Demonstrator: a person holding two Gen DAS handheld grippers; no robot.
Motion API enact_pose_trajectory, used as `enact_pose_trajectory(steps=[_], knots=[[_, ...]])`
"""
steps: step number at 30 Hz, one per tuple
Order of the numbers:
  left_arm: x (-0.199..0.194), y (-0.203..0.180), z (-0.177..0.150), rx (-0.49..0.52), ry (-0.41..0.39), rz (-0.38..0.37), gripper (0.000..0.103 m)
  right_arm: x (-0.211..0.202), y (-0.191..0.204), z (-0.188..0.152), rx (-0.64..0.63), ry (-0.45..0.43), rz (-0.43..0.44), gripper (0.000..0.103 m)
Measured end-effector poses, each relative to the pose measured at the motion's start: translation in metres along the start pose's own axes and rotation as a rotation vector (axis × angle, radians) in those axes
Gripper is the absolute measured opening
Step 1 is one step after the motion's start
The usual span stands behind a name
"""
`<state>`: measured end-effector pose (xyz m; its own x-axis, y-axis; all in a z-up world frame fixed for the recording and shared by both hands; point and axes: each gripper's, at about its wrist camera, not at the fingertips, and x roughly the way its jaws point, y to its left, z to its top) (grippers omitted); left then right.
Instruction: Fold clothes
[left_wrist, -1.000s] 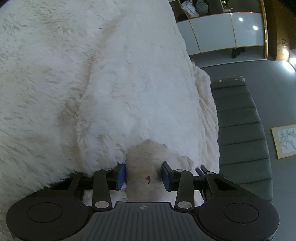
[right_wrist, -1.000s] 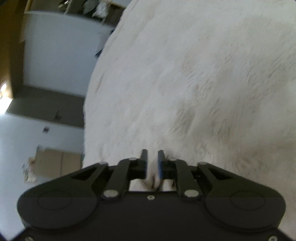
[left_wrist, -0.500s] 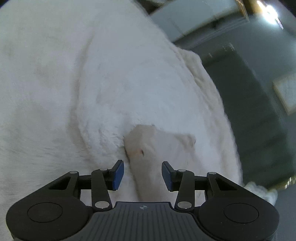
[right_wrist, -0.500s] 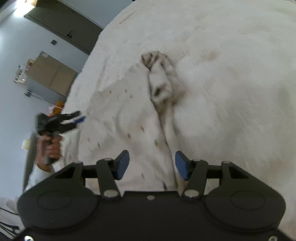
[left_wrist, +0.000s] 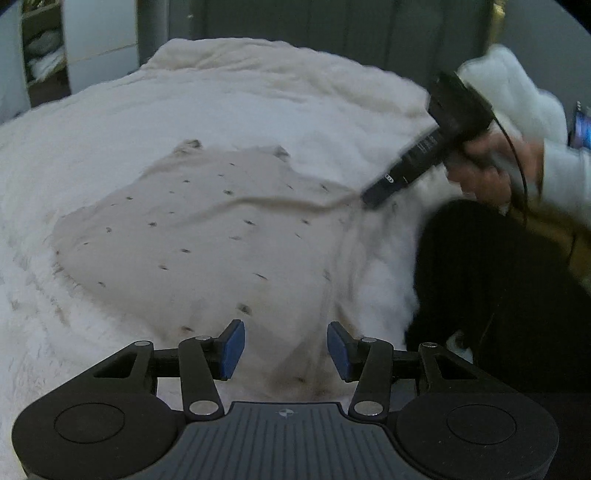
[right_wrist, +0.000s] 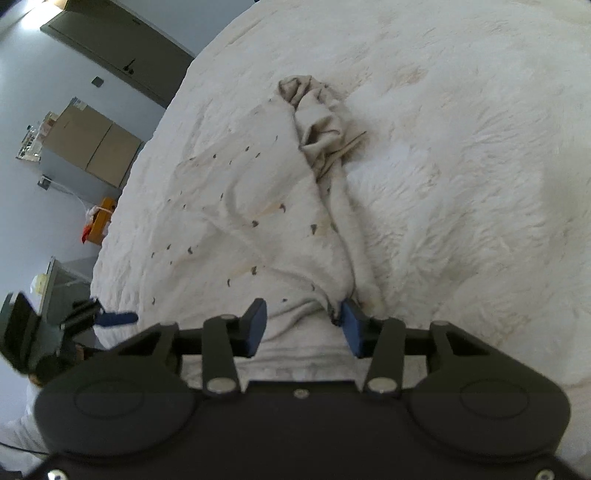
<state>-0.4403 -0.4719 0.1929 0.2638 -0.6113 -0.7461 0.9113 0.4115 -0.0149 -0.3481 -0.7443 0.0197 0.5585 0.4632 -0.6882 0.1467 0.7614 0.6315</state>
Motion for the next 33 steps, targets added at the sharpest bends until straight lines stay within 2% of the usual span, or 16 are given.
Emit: enact_pose_trajectory(steps=[4, 6, 7, 8, 9, 10, 14, 17, 20, 21, 23, 24, 25, 27, 30, 33], knots=[[0.0, -0.019, -0.004, 0.039, -0.002, 0.067, 0.04, -0.011, -0.011, -0.003, 0.052, -0.041, 0.037, 0.045], [0.007, -0.033, -0.003, 0.105, 0.001, 0.152, 0.022, -0.015, -0.017, -0.004, 0.081, -0.049, 0.054, 0.044], [0.01, -0.036, -0.002, 0.127, -0.001, 0.168, 0.021, -0.016, -0.02, -0.005, 0.087, -0.044, 0.059, 0.044], [0.011, -0.039, -0.003, 0.145, -0.004, 0.175, 0.015, -0.015, -0.021, -0.005, 0.092, -0.036, 0.062, 0.043], [0.012, -0.041, -0.003, 0.157, -0.007, 0.176, 0.0, -0.015, -0.023, -0.004, 0.1, -0.038, 0.073, 0.038], [0.011, -0.042, -0.003, 0.162, -0.015, 0.171, 0.0, -0.015, -0.024, -0.004, 0.108, -0.04, 0.083, 0.03], [-0.001, -0.044, -0.003, 0.164, -0.064, 0.142, 0.0, -0.017, -0.032, -0.002, 0.163, -0.067, 0.106, 0.031], [-0.006, -0.044, 0.0, 0.151, -0.088, 0.124, 0.0, -0.017, -0.038, 0.0, 0.203, -0.081, 0.098, 0.042], [-0.01, -0.042, 0.002, 0.158, -0.094, 0.114, 0.0, -0.017, -0.045, 0.003, 0.245, -0.094, 0.145, 0.049], [-0.01, -0.042, 0.003, 0.159, -0.096, 0.108, 0.0, -0.016, -0.047, 0.004, 0.26, -0.093, 0.165, 0.047], [-0.009, -0.043, 0.005, 0.159, -0.097, 0.086, 0.0, -0.012, -0.045, 0.007, 0.253, -0.076, 0.148, 0.027], [-0.008, -0.043, 0.006, 0.162, -0.097, 0.085, 0.0, -0.012, -0.043, 0.007, 0.243, -0.069, 0.141, 0.007], [-0.007, -0.044, 0.007, 0.169, -0.097, 0.081, 0.0, -0.011, -0.041, 0.007, 0.232, -0.063, 0.133, 0.003], [-0.007, -0.043, 0.007, 0.177, -0.098, 0.07, 0.0, -0.018, -0.036, 0.004, 0.204, -0.087, 0.11, 0.002], [-0.018, -0.027, 0.003, 0.102, -0.115, 0.0, 0.0, -0.041, -0.03, -0.001, 0.166, -0.121, 0.105, 0.001], [-0.023, -0.003, -0.007, -0.001, -0.106, -0.08, 0.0, -0.055, -0.013, -0.006, 0.054, -0.087, 0.001, 0.001]])
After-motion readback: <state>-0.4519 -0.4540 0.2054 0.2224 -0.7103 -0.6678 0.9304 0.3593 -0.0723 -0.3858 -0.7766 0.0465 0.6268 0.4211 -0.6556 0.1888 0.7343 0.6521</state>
